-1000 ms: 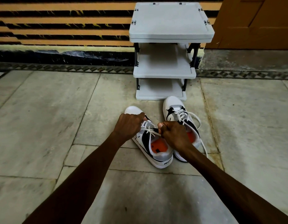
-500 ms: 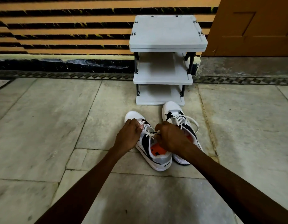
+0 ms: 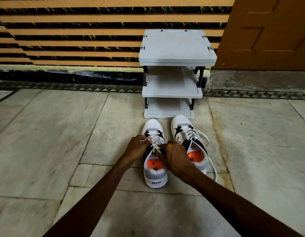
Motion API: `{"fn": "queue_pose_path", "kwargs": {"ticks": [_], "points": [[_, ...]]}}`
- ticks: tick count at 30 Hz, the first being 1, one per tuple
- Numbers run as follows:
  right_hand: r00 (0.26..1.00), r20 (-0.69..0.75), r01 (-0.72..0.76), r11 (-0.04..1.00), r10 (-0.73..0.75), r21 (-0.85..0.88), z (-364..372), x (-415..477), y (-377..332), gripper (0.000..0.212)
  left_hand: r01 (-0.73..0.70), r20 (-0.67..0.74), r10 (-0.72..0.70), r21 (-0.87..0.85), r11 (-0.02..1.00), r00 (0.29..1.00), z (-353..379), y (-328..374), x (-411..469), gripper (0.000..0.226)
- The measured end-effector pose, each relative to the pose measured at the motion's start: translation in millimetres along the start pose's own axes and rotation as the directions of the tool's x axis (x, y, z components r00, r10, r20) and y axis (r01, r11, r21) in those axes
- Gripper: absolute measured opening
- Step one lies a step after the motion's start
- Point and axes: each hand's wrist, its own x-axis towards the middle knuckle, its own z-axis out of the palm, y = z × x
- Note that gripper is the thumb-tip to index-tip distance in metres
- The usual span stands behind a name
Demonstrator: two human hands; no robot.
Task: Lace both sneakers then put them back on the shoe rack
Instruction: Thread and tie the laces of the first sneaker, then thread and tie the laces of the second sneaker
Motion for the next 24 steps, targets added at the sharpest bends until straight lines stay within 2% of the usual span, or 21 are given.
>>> {"fn": "queue_pose_path", "kwargs": {"ticks": [4, 9, 13, 15, 17, 20, 22, 24], "points": [[0.998, -0.057, -0.032, 0.999, 0.035, 0.044, 4, 17, -4, 0.032, -0.048, 0.031, 0.049, -0.056, 0.997, 0.998, -1, 8, 2, 0.031], [0.995, -0.093, -0.037, 0.995, 0.045, 0.092, 9, 32, -5, 0.027, -0.087, 0.040, 0.088, -0.043, 0.995, 0.995, -5, 16, 10, 0.035], [0.994, -0.104, -0.027, 0.990, 0.042, 0.136, 8, 39, -3, 0.024, -0.094, 0.044, 0.093, 0.035, 0.995, 0.995, -5, 13, 21, 0.037], [0.996, -0.084, -0.016, 0.981, 0.033, 0.195, 3, 40, 2, 0.024, -0.093, -0.035, 0.101, 0.189, 0.978, 0.994, -1, 9, 24, 0.042], [0.992, -0.098, -0.046, 0.966, 0.073, 0.255, -8, 35, 10, 0.026, -0.118, -0.185, 0.201, 0.382, 0.917, 0.962, 7, 11, 18, 0.045], [0.959, -0.220, -0.111, 0.950, 0.180, 0.293, -27, 18, 31, 0.015, -0.318, -0.283, 0.500, 0.501, 0.805, 0.819, 21, 36, -1, 0.034], [0.918, -0.298, -0.183, 0.945, 0.263, 0.271, -38, 7, 47, 0.015, -0.469, -0.228, 0.606, 0.452, 0.759, 0.762, 32, 49, -4, 0.022], [0.883, -0.316, -0.279, 0.929, 0.348, 0.242, -46, -1, 68, 0.016, -0.534, -0.093, 0.587, 0.320, 0.782, 0.804, 48, 63, -6, 0.015]]}}
